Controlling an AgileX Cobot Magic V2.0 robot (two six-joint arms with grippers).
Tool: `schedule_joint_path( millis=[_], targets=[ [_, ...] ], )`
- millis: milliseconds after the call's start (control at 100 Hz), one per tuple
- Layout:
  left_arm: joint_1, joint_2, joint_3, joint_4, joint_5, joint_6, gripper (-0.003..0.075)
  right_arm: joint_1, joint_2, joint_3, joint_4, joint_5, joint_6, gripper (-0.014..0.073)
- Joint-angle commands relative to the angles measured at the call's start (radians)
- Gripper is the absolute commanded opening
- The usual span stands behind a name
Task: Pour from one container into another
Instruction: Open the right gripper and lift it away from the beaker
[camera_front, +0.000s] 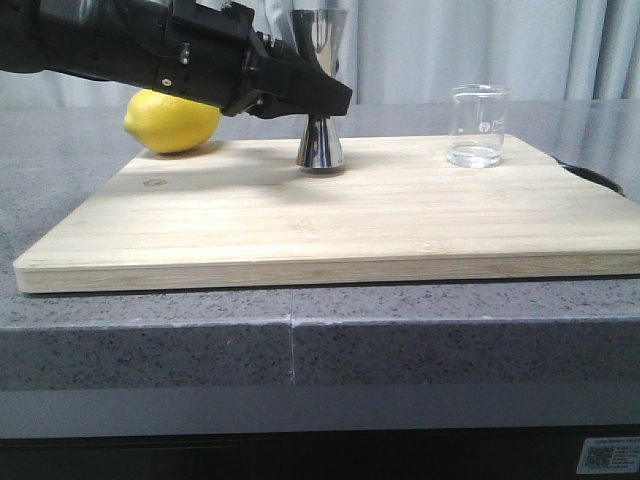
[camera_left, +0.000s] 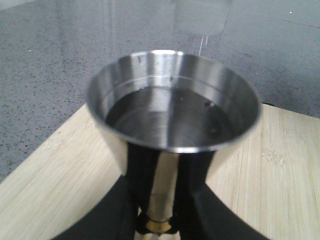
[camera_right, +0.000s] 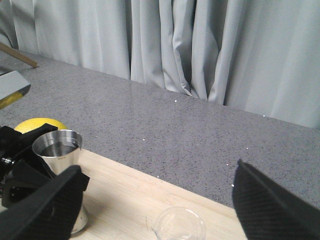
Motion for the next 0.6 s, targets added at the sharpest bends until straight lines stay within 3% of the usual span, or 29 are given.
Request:
schedule_joint_path(
  millis=[0, 590],
  targets=[
    [-0.007, -0.052, -0.029, -0.071, 0.055, -0.001, -0.0019, -0.006, -0.026, -0.023, 0.013, -0.022, -0.001, 0.0553],
    [-0.007, -0.052, -0.029, -0.073, 0.055, 0.058, -0.0019, -0.006, -0.026, -0.023, 0.003, -0.019, -0.001, 0.0553]
  ],
)
